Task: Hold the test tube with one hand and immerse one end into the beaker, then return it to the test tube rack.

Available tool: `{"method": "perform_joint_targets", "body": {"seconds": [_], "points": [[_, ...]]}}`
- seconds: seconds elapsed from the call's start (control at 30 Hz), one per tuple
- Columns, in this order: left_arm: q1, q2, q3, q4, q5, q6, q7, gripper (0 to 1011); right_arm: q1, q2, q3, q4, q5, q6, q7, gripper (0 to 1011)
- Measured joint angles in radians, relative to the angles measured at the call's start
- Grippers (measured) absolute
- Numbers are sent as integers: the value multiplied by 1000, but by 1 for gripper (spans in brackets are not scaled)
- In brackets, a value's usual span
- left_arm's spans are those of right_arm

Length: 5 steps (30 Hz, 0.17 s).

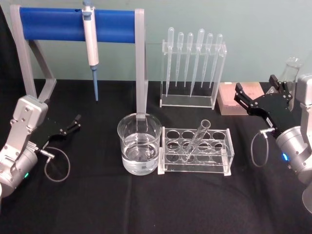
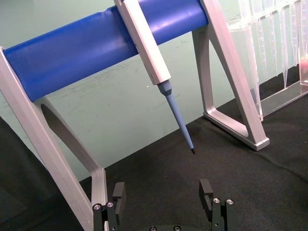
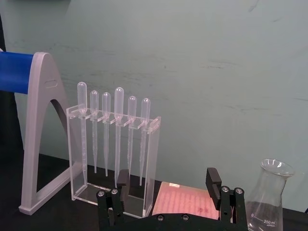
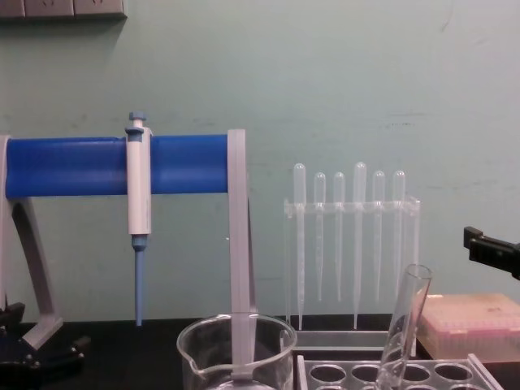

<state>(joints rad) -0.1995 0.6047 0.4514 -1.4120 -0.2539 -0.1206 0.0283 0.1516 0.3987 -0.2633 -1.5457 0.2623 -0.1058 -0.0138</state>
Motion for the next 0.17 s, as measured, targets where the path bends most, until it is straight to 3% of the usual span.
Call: {"method": "perform_joint_targets", "body": {"seconds": [0.17], "points": [[0, 0, 0, 0, 0, 0, 0, 1000, -1, 0, 0, -2, 2, 2, -2, 1004]]}}
